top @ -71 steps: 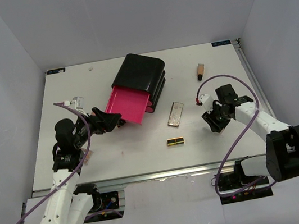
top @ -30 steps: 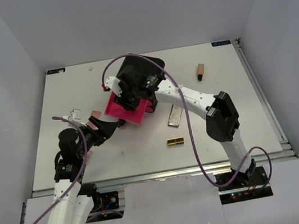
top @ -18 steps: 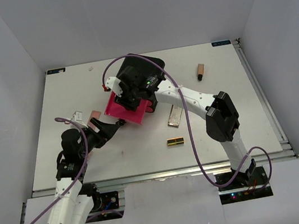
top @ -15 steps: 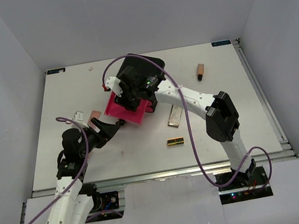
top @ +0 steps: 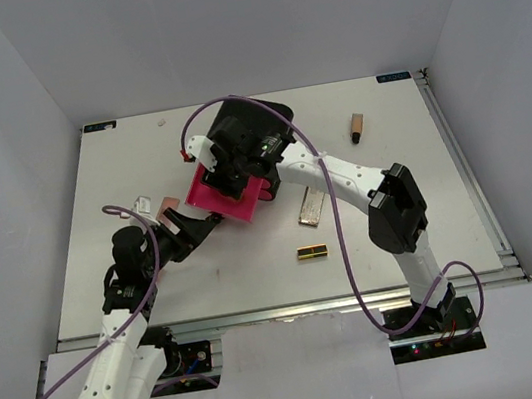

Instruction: Organize the makeup

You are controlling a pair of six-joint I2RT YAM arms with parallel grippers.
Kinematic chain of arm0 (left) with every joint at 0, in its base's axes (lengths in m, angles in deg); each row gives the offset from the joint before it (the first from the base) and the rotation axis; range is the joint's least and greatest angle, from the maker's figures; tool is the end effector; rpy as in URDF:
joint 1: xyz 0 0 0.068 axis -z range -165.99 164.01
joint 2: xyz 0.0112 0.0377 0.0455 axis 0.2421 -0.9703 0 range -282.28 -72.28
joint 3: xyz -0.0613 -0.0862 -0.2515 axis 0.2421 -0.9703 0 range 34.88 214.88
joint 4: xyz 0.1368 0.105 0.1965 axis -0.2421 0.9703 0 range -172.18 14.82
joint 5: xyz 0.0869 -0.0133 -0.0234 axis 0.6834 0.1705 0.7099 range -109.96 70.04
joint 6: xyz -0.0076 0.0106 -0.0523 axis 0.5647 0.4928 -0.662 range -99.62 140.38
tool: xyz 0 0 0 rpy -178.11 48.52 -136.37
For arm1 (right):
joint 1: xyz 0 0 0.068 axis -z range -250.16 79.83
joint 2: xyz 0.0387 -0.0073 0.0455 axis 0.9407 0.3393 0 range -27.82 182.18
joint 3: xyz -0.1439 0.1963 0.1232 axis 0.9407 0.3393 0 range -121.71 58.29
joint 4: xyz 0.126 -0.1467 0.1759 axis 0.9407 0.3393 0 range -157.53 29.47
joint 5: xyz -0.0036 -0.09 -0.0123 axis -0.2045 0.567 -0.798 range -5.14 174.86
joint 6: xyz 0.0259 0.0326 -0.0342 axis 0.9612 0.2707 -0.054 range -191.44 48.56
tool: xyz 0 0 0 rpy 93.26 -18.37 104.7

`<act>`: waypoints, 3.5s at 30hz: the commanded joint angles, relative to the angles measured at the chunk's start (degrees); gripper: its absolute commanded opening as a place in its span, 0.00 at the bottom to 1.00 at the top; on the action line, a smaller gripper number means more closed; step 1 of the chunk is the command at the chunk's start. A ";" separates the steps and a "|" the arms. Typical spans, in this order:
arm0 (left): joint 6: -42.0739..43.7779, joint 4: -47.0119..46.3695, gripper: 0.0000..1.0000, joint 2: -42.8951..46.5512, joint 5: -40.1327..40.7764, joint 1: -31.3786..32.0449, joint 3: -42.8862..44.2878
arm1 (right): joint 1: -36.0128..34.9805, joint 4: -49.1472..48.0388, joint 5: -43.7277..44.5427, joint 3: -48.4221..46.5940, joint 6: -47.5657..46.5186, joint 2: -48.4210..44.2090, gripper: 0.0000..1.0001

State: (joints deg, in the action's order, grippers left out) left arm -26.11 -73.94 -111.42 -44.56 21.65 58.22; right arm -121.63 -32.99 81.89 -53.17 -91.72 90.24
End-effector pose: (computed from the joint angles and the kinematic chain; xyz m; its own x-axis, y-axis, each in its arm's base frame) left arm 0.1610 -0.0367 0.2279 -0.6388 -0.5797 -0.5058 0.0498 0.6249 -0.7791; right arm 0.2956 0.3742 0.3058 -0.1054 -0.6878 -0.7182 -0.8976 0.3766 -0.2290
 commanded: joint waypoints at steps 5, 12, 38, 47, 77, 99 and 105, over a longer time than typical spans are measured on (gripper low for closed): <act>-0.32 -4.01 0.86 -2.41 -1.59 0.10 0.06 | -0.13 0.25 -6.89 1.68 -3.11 -12.67 0.56; 0.34 -6.77 0.86 -6.67 -2.31 0.10 1.84 | 3.83 -0.59 -1.61 3.93 -4.78 -20.61 0.58; 0.87 -10.08 0.88 -4.27 -3.43 0.10 1.79 | 42.20 -4.56 17.44 1.55 26.67 5.87 0.79; 1.04 -10.25 0.88 -4.45 -3.44 0.10 1.70 | 43.96 -4.84 16.10 -2.77 28.43 12.00 0.77; 1.14 -10.56 0.88 -4.37 -2.92 0.10 1.31 | 46.01 -5.23 10.59 -3.85 28.60 16.04 0.26; 0.97 -10.83 0.88 -0.96 -2.64 0.10 0.51 | 18.05 -18.90 -13.44 32.01 -5.87 -37.50 0.08; 0.96 -10.17 0.88 0.56 -1.86 0.10 -0.14 | 5.42 -17.94 -4.25 28.33 -9.87 -32.21 0.08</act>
State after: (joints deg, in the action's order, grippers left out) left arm -25.57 -83.89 -112.68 -47.32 21.65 58.82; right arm -111.74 -51.80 70.47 -22.48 -95.81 53.81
